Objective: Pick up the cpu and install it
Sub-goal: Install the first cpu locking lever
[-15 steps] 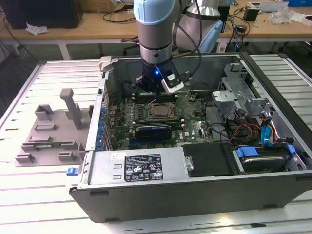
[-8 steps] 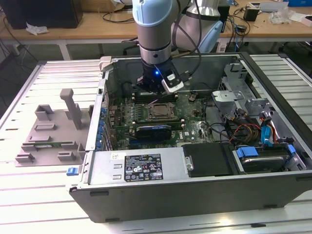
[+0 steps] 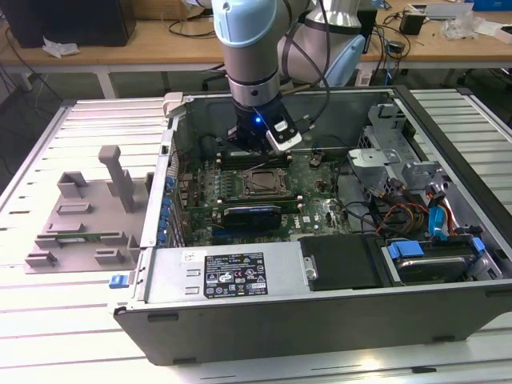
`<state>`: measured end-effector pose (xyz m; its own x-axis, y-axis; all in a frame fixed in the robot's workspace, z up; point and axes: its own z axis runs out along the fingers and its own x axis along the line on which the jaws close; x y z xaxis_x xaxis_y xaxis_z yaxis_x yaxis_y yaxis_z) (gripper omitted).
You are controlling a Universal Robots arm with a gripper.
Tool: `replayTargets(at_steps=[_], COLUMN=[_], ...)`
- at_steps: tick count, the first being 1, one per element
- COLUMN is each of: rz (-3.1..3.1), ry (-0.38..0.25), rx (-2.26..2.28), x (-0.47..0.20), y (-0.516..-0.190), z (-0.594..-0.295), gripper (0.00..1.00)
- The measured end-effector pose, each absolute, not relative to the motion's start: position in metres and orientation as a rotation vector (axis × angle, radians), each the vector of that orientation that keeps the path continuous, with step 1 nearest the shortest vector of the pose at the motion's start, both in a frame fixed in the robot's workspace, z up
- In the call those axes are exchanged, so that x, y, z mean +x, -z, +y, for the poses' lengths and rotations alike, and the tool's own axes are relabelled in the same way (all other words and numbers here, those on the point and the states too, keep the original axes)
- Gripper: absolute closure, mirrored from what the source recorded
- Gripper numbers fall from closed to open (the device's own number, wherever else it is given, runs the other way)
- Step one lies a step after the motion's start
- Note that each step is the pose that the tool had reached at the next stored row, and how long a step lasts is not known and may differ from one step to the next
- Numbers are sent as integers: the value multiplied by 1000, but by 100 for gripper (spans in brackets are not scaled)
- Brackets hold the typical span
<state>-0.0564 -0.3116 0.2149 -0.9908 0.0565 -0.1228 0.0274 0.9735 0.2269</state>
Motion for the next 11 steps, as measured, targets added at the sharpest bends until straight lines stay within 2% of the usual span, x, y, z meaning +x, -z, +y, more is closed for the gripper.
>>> replayTargets(at_steps=[11], rz=[2951], ry=[-294], rx=[121], x=[-64], y=[-208], z=[-306], gripper=[89])
